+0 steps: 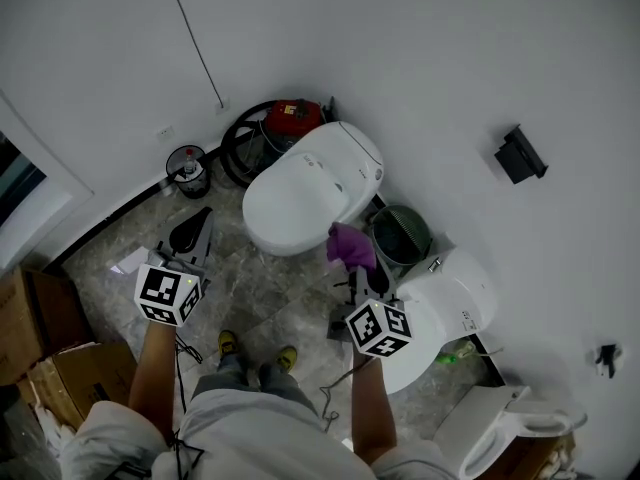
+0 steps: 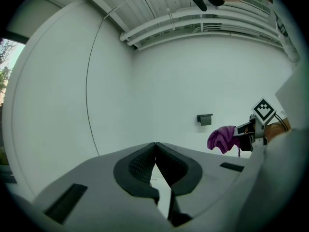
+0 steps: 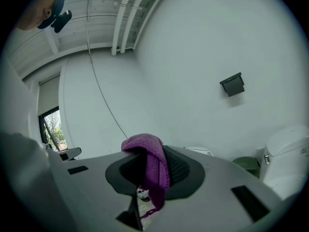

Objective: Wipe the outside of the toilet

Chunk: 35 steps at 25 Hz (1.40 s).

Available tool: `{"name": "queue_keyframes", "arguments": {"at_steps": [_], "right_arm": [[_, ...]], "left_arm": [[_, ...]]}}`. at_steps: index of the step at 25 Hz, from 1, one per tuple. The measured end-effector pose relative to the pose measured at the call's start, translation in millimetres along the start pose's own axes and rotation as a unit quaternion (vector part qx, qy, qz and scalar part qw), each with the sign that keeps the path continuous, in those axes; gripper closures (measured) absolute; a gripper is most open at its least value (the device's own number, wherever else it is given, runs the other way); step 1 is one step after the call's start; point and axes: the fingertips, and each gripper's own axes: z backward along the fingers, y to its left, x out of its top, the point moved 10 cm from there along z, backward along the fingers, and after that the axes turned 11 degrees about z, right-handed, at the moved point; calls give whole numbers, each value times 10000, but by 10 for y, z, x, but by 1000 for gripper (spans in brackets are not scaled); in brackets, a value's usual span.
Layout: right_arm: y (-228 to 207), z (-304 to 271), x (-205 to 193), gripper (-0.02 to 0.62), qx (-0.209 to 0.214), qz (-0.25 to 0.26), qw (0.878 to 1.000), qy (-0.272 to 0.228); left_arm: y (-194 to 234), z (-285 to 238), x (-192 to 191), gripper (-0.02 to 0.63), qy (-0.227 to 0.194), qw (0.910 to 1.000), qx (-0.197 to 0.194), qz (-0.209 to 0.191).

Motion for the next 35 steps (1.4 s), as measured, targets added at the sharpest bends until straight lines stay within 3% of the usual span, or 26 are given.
{"name": "queue_keyframes", "arguments": {"at_steps": [35], "right_arm": [[430,512,310,511,-203,371,9983,-405]], "left_arm": [[83,587,520,589,-495,9985,-127,-198]]}}
